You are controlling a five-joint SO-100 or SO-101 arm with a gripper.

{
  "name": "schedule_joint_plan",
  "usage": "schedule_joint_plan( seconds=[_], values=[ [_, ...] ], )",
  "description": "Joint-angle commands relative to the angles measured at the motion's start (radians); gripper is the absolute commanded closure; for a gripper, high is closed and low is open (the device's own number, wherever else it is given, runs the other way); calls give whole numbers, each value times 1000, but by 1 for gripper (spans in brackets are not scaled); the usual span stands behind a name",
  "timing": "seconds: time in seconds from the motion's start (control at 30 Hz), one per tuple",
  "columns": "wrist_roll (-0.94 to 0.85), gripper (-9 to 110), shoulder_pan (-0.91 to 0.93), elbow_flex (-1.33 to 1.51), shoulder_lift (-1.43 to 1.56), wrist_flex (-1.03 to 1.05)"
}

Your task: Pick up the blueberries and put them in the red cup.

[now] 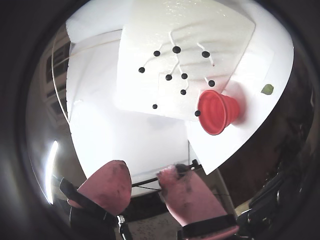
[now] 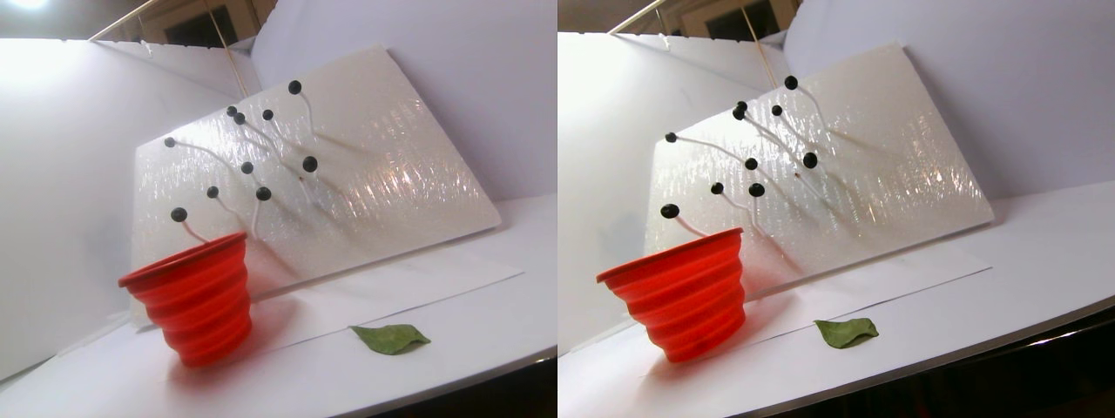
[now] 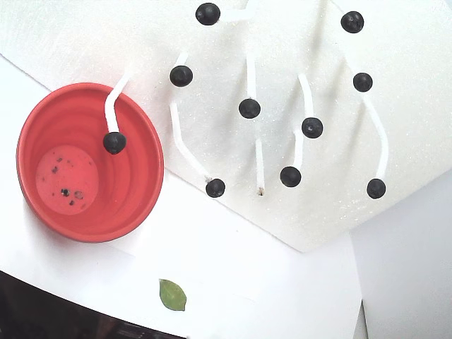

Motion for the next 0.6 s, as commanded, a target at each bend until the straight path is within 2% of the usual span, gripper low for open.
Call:
schedule_joint_plan(
  seconds=[0.0,0.57],
  values=[
    [-97,90,-6,14,-51,-41],
    [-456,89,57,147,-118,-152]
  ],
)
